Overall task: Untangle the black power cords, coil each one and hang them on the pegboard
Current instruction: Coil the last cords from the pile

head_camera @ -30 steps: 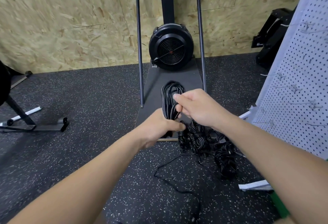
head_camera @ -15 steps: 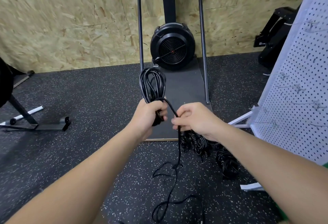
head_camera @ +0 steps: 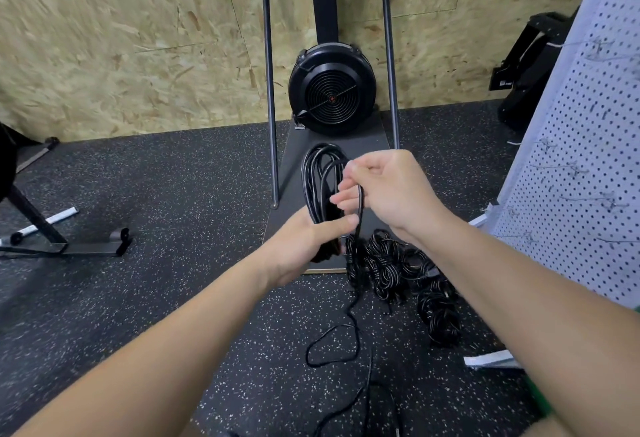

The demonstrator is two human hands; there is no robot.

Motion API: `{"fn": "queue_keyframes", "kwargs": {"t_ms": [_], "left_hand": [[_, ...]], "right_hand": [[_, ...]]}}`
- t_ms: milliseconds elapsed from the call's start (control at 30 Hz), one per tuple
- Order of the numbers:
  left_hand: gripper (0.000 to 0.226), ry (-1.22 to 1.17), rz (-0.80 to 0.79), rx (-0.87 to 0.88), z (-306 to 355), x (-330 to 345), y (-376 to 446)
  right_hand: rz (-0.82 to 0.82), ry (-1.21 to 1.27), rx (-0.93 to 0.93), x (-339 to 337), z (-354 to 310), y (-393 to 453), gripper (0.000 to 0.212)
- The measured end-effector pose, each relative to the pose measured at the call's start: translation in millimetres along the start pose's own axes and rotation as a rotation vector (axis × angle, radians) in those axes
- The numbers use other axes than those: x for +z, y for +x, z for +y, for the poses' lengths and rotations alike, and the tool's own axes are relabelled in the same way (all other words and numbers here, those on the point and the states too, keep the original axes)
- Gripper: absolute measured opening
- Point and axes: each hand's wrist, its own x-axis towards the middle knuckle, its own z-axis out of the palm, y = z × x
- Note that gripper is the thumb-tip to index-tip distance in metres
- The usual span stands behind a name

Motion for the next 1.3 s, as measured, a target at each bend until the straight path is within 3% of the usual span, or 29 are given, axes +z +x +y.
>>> {"fn": "queue_keyframes", "kwargs": {"t_ms": [167,267,367,433,600,800,867,933,1133,1200,1300], "left_hand": [[0.053,-0.005,-0.082,-0.030,2,8,-3],[0.046,0.098,-0.105,-0.041,-1,14,-5],[0.033,0.174,-0.122,-0.026,-6,19,-5],[0.027,0.191,-0.131,0.009,-4,22,-7],[0.038,0.227,-0.087,0.049,-4,21,-5],[0.013,0.028,-0.115,0.040,3,19,-7],[0.011,-0.010,-0.116,0.042,7,18,-7],[0.016,-0.024,-0.091,0.057,5,17,-5],[0.016,-0.079,0.113,0.056,0,10,2],[0.018,-0.117,0.198,0.052,3,5,6],[0.023,-0.202,0.292,0.080,8,-5,13]], "right_hand": [[-0.001,-0.152,-0.072,-3,-6,-4,0.028],[0.031,-0.308,-0.211,-1,-6,-5,0.025],[0.163,-0.631,-0.427,0,3,-1,0.021],[0.218,-0.718,-0.486,-4,9,4,0.021],[0.143,-0.558,-0.369,-10,12,12,0.023],[0.165,-0.331,-0.461,-14,14,11,0.011],[0.192,-0.221,-0.468,-16,12,11,0.019],[0.177,-0.121,-0.397,-20,11,12,0.027],[0.139,-0.101,-0.086,-20,37,20,0.020],[0.005,-0.148,0.058,-16,49,16,0.033],[-0.332,-0.155,0.254,0,60,1,0.044]]}}
